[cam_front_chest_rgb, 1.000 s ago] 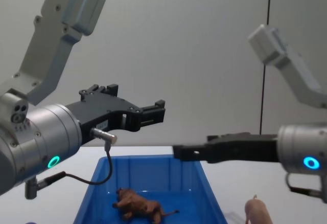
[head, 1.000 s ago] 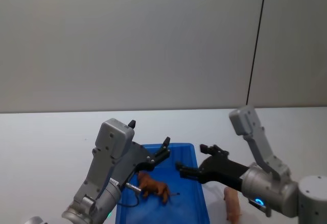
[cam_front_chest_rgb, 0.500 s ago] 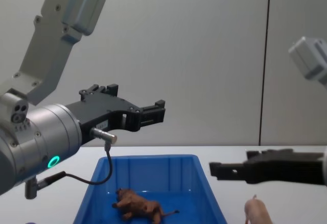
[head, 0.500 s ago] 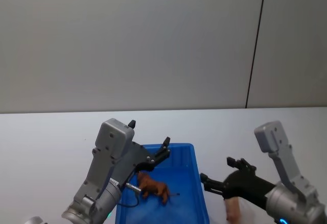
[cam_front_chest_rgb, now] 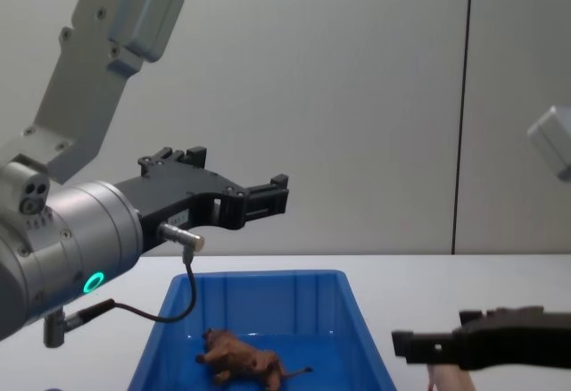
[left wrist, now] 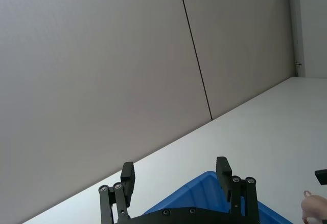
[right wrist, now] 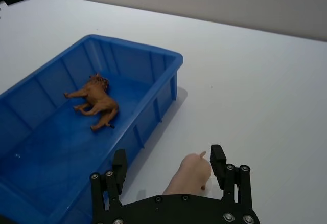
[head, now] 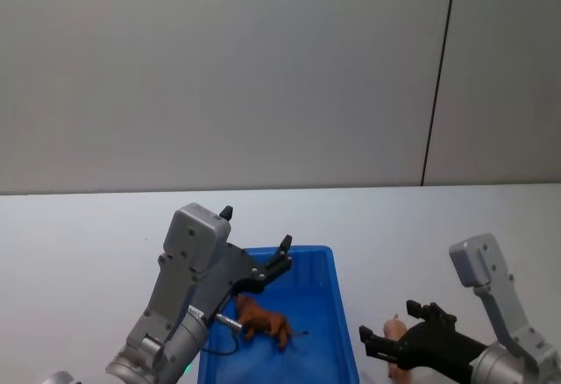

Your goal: Pick up the two dolls from the table and place them into the box.

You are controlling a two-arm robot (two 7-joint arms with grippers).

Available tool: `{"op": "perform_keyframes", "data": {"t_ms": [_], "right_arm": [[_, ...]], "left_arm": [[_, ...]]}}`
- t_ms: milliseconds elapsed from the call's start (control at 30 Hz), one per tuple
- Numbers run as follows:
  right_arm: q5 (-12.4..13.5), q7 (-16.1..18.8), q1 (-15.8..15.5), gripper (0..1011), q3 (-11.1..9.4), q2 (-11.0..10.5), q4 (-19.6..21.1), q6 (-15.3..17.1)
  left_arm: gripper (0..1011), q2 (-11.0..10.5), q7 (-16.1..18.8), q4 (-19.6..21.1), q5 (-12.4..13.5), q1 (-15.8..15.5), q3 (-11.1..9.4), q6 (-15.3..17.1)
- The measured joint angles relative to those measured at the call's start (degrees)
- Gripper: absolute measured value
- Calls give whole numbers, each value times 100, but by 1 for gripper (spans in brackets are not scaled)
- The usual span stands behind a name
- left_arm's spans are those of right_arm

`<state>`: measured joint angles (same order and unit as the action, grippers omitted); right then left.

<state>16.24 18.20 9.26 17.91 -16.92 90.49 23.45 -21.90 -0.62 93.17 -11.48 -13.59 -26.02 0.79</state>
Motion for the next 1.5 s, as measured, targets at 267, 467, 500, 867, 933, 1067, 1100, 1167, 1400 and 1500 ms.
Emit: {"op": "perform_keyframes", "data": {"t_ms": [267, 467, 500, 867, 933, 1067, 1100, 1167, 1400, 1500], "right_arm": [[56, -90, -62, 1001, 24, -1, -100, 158], [65, -149, -82, 943, 39, 8, -173, 245], [66, -155, -83, 922, 40, 9, -180, 253], [92, -235, -92, 616, 56, 33, -291, 343], [92, -247, -92, 534, 59, 37, -299, 343], [70, -301, -95, 417, 67, 46, -306, 317], [62, -312, -95, 395, 69, 48, -306, 306], [46, -329, -95, 374, 71, 51, -306, 280], [-94, -422, -66, 371, 82, 75, -249, 83], [-185, -443, -13, 371, 91, 101, -193, -35]], "left_arm": [[1003, 0, 0, 0, 0, 0, 0, 0], [1003, 0, 0, 0, 0, 0, 0, 0], [1003, 0, 0, 0, 0, 0, 0, 0], [1003, 0, 0, 0, 0, 0, 0, 0], [1003, 0, 0, 0, 0, 0, 0, 0], [1003, 0, 0, 0, 0, 0, 0, 0], [1003, 0, 0, 0, 0, 0, 0, 0], [1003, 0, 0, 0, 0, 0, 0, 0], [1003, 0, 0, 0, 0, 0, 0, 0], [1003, 0, 0, 0, 0, 0, 0, 0]]}}
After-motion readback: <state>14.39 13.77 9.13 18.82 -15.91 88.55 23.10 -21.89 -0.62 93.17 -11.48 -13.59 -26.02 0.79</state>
